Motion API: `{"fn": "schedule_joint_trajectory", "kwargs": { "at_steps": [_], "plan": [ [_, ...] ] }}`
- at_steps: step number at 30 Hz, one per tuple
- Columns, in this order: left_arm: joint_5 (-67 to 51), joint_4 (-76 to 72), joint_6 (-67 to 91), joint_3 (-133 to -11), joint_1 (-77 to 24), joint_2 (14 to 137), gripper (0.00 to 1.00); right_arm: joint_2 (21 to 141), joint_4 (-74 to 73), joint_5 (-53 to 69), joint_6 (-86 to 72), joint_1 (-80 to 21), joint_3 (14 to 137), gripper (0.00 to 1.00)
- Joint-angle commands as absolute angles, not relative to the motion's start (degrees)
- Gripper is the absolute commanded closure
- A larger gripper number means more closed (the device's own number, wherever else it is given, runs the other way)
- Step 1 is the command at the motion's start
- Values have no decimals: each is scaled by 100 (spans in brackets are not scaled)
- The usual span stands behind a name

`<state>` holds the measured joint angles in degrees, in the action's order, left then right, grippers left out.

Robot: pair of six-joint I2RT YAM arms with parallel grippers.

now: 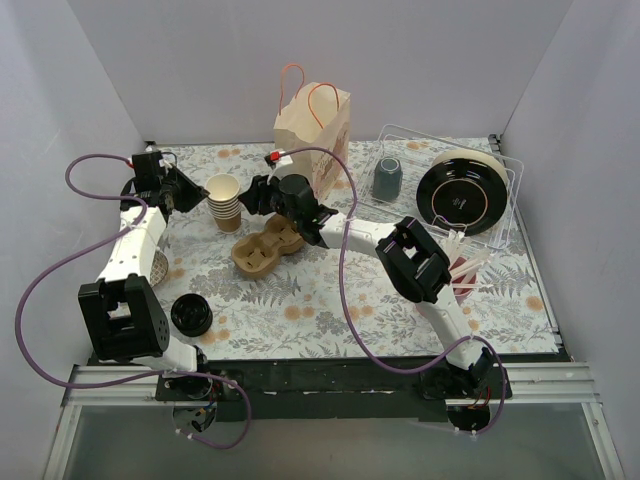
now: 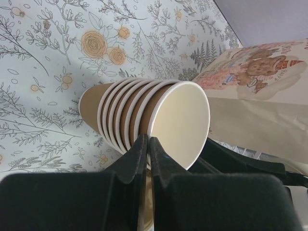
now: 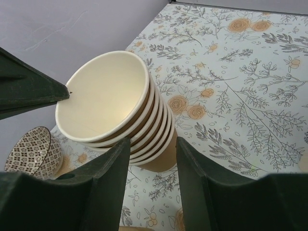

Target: Pack the takeout coffee

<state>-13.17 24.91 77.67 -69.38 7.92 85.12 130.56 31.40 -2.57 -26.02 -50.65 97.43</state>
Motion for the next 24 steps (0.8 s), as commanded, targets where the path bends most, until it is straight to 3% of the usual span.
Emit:
{"fn": "schedule_joint_trajectory", "kwargs": {
  "at_steps": [1,24],
  "plan": [
    [-1679,2689,7647,-7215,756,8569,100,13026,3252,-167,-2321,-5203,10064,48],
    [-1442,2856,7761,-7655,756,8640,100,12779,3718,-123,-2892,-5203,9677,48]
  ]
}}
